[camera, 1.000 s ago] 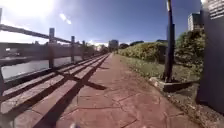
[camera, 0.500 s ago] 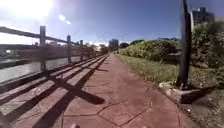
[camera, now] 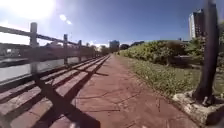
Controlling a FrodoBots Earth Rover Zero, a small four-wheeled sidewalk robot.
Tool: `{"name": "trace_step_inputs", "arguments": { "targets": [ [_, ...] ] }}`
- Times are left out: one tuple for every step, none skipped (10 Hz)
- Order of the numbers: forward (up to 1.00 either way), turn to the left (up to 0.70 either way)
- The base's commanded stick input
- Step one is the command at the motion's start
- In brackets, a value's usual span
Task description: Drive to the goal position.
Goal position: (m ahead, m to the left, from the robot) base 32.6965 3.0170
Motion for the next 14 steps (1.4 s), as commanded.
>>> {"name": "trace_step_inputs", "arguments": {
  "targets": [
    [0.85, 0.0],
    [0.85, 0.0],
    [0.85, 0.0],
    [0.85, 0.0],
    [0.85, 0.0],
    [0.85, 0.0],
    [0.85, 0.0],
    [0.85, 0.0],
    [0.85, 0.0],
    [0.85, 0.0],
    [0.85, 0.0],
    [0.85, 0.0],
    [0.85, 0.0],
    [0.85, 0.0]
  ]
}}
